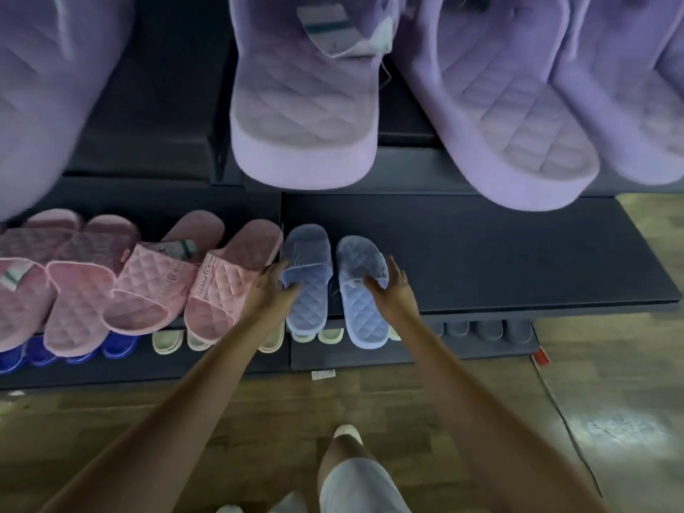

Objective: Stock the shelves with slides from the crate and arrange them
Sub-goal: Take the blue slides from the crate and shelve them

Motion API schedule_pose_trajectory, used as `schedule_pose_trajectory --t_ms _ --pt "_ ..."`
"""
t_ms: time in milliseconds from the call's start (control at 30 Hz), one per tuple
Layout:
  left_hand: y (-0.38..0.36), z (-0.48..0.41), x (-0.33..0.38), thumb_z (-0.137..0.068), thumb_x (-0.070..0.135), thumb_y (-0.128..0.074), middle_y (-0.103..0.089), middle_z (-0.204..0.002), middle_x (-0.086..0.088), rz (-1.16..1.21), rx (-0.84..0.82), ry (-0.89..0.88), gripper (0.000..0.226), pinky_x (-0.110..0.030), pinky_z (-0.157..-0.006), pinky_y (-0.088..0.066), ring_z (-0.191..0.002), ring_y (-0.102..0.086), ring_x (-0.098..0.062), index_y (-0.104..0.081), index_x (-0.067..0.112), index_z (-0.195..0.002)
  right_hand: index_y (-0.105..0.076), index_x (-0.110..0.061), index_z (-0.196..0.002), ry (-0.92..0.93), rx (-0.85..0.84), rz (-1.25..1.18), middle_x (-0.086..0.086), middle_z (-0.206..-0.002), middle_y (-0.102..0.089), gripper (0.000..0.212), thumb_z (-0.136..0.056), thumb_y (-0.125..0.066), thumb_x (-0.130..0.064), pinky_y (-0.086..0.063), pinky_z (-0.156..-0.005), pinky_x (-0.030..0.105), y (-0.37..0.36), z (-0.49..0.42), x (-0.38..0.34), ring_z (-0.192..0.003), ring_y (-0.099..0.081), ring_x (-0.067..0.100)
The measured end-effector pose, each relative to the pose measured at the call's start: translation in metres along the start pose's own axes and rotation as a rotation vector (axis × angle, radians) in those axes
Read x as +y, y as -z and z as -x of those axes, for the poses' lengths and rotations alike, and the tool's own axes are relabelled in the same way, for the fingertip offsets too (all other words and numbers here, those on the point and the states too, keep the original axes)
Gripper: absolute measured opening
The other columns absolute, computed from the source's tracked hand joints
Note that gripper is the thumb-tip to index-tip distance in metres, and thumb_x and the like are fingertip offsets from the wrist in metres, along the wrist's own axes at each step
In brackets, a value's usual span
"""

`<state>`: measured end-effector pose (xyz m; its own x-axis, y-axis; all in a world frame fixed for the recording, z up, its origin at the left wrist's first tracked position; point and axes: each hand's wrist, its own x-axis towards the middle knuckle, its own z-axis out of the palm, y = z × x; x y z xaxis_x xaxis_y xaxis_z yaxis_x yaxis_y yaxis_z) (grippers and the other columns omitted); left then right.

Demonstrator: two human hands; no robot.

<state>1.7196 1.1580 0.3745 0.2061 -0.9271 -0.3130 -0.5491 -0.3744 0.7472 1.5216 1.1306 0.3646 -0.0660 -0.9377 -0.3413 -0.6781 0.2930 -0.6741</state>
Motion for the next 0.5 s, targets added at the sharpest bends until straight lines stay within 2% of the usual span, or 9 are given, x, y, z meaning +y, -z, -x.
schedule_pose_trajectory --t_ms 67,233,367,500 --pt "0.016 0.021 0.001 -0.089 0.023 -0.056 -0.059 -0.115 -0.007 -0.068 -0.016 -0.063 0.046 -0.037 -0.082 -0.047 -0.098 -0.059 -0.029 -0.046 0.016 -0.134 -0.013 -0.011 -0.148 0.017 0.002 0.049 0.014 -0.148 -0.033 0.071 -0.093 -0.052 -0.033 -0.038 -0.097 0.037 0.005 0.026 -0.005 -0.129 -0.040 0.032" --pt "0.058 0.071 0.001 -0.089 0.025 -0.057 -0.049 -0.136 -0.014 -0.161 -0.056 -0.179 0.050 -0.036 -0.102 -0.034 -0.126 -0.043 -0.029 -0.045 0.016 -0.136 -0.021 -0.013 -0.146 0.027 0.021 0.131 0.012 -0.141 -0.042 0.068 -0.091 -0.055 -0.030 -0.041 -0.097 0.039 0.017 0.103 -0.020 -0.124 -0.045 0.030" --pt "0.099 0.109 0.002 -0.090 0.017 -0.058 -0.043 -0.140 -0.010 -0.157 -0.092 -0.267 0.049 -0.028 -0.100 -0.029 -0.127 -0.040 -0.024 -0.044 0.012 -0.137 -0.021 -0.015 -0.146 0.072 0.078 0.171 0.007 -0.145 -0.037 0.070 -0.089 -0.058 -0.033 -0.036 -0.099 0.036 0.025 0.171 -0.042 -0.128 -0.041 0.025" --pt "0.141 0.138 0.003 -0.088 0.013 -0.060 -0.044 -0.139 -0.012 -0.159 -0.112 -0.369 0.049 -0.030 -0.100 -0.030 -0.126 -0.041 -0.026 -0.045 0.011 -0.135 -0.023 -0.017 -0.145 0.136 0.172 0.257 0.000 -0.145 -0.037 0.069 -0.089 -0.057 -0.037 -0.033 -0.100 0.038 0.025 0.233 -0.063 -0.125 -0.043 0.022"
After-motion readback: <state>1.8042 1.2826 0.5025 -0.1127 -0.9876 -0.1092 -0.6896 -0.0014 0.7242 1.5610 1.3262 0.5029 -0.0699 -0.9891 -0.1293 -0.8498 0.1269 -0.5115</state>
